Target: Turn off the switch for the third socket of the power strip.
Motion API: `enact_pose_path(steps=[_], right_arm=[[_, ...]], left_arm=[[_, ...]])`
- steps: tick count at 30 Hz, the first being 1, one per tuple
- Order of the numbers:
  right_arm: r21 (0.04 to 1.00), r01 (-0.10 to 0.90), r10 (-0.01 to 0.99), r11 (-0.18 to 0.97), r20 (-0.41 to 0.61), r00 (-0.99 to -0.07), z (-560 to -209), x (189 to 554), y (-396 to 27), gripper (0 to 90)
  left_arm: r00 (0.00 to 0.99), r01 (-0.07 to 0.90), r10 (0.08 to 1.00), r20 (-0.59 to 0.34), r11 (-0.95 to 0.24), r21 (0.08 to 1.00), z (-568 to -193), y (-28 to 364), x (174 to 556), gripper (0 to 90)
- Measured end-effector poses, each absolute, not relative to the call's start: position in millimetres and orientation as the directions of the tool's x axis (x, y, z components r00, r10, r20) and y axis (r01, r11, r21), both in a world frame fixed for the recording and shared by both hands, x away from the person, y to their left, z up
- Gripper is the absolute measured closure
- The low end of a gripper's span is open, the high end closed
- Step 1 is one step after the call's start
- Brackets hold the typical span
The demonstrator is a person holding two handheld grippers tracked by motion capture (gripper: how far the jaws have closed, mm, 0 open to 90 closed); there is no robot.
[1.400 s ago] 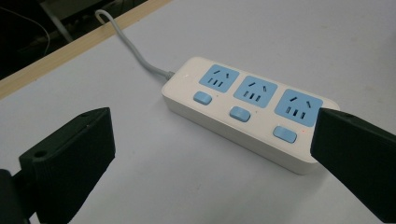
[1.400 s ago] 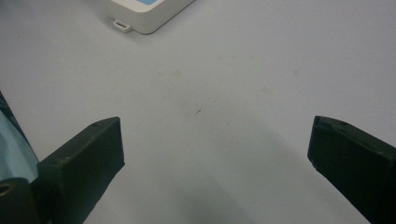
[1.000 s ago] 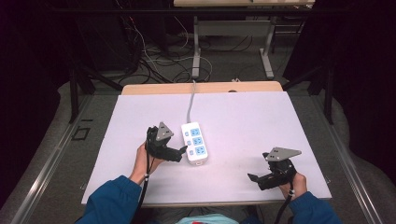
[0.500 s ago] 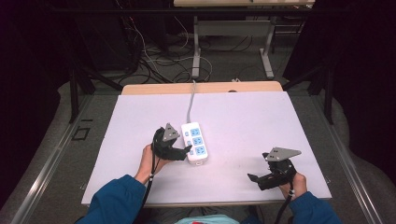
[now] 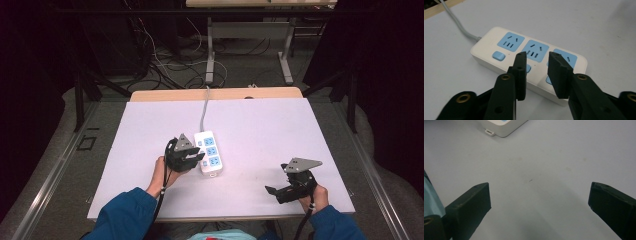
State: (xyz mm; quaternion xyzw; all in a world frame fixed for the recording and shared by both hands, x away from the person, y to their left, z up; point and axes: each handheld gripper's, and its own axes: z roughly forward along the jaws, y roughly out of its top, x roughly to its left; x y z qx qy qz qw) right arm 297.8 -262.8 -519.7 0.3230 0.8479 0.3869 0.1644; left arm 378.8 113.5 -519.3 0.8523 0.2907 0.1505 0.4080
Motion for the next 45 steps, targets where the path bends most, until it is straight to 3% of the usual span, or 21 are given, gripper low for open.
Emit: enact_pose_path(steps=[4,9,45], right_arm=[[0.769,0.417,0.677,0.485,-0.028,-0.735,-520.3,297.1,-261.9,3.8],[0.768,0.430,0.688,0.474,-0.018,-0.726,-521.0,297.2,-262.0,3.9],[0.769,0.417,0.676,0.485,-0.027,-0.736,-521.1,298.1,-262.9,4.4]], left_arm=[[0.800,0.362,0.599,0.018,-0.506,0.783,-522.1,109.6,379.3,82.7],[0.814,0.355,0.581,0.016,-0.518,0.778,-526.2,105.3,379.5,90.0],[0.836,0.371,0.549,-0.016,-0.542,0.754,-539.4,101.9,381.3,90.0]])
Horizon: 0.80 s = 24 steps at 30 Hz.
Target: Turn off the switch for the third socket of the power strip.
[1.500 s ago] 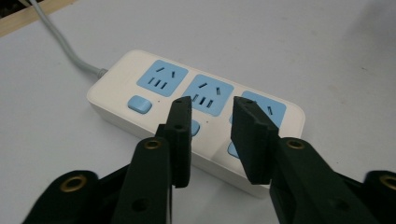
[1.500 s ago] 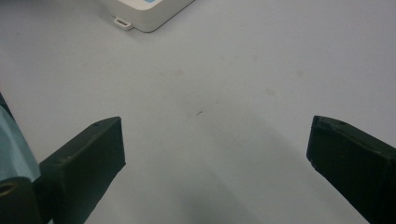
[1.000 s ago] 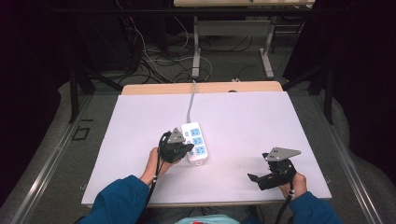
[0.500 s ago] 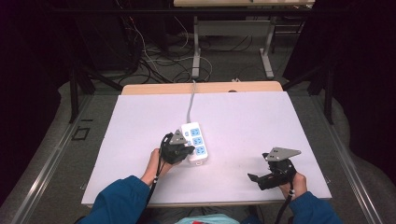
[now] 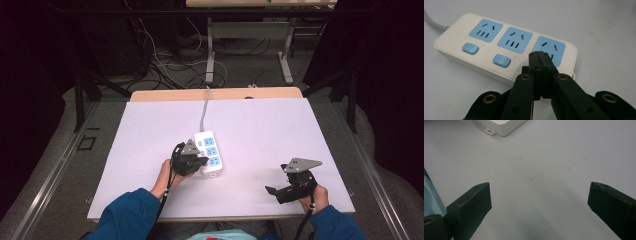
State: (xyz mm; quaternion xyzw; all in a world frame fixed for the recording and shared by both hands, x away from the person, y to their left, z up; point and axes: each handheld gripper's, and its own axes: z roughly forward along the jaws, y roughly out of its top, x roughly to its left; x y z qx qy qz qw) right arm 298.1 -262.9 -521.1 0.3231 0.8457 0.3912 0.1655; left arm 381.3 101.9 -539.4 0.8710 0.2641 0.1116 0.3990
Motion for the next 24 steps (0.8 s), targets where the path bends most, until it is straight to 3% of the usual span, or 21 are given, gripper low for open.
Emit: enact_pose_path(steps=[24], right_arm=[[0.766,0.432,0.684,0.476,-0.014,-0.729,-521.3,297.1,-262.4,4.6]], left_arm=[[0.835,0.363,0.550,-0.003,-0.547,0.755,-539.7,101.0,380.1,90.0]])
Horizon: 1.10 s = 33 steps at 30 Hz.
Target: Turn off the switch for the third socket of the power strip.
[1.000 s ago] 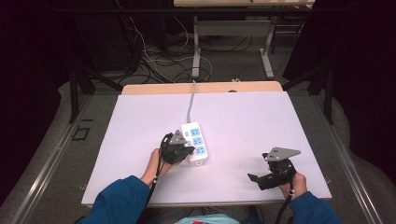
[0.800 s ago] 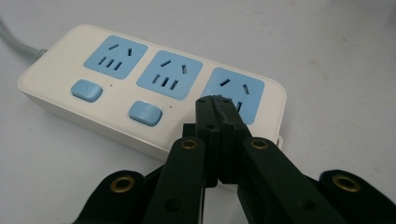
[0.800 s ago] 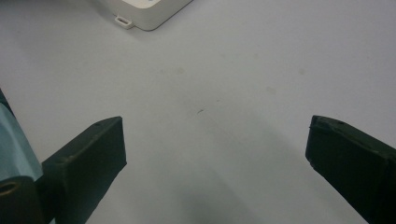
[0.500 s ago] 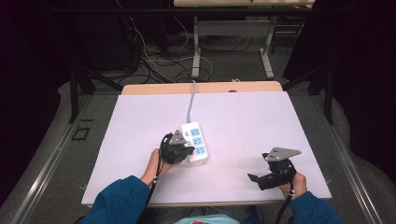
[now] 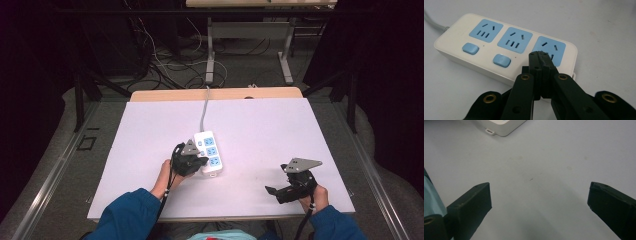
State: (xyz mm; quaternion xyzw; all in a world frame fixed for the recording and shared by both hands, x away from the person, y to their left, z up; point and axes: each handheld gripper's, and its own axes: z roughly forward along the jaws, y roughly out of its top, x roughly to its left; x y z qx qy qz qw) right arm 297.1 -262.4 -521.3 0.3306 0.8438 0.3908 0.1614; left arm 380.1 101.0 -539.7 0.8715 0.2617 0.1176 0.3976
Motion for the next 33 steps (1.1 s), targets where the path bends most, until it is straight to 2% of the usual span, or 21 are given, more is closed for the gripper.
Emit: enact_pose_path(steps=[19,33], right_arm=[[0.763,0.428,0.680,0.484,-0.020,-0.733,-521.6,297.7,-262.4,4.6],[0.765,0.429,0.680,0.480,-0.015,-0.733,-522.1,297.9,-262.5,4.6]], left_arm=[[0.836,0.357,0.549,0.006,-0.552,0.753,-539.8,100.1,379.0,90.0],[0.837,0.334,0.545,0.045,-0.576,0.746,-539.2,97.3,377.5,90.0]])
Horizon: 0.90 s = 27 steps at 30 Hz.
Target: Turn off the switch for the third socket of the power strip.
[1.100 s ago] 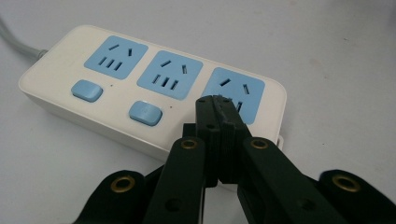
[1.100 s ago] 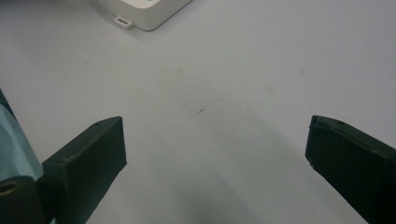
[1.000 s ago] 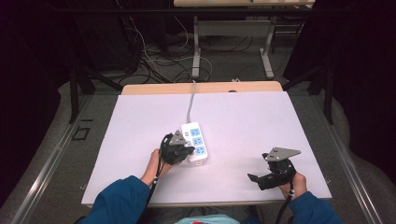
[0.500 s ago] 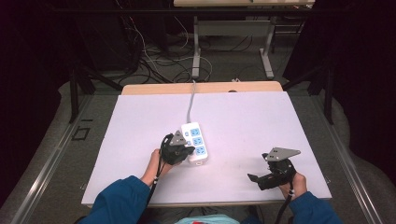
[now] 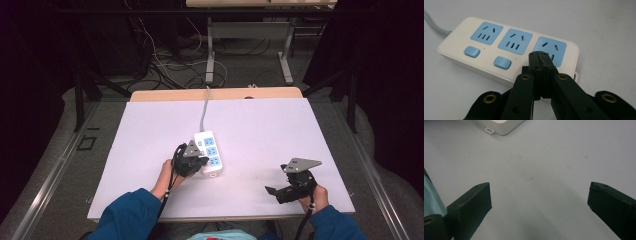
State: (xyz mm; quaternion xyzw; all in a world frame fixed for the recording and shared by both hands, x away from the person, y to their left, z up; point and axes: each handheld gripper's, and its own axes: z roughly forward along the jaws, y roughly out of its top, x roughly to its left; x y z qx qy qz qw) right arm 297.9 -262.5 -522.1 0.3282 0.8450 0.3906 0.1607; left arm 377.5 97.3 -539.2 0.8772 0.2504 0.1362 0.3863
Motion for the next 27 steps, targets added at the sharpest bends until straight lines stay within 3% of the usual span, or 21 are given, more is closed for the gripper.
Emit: enact_pose_path(steps=[27], right_arm=[[0.759,0.438,0.681,0.482,-0.010,-0.732,-522.6,298.2,-262.3,4.6]], left_arm=[[0.838,0.337,0.544,0.036,-0.569,0.750,-539.7,98.8,378.7,90.0]])
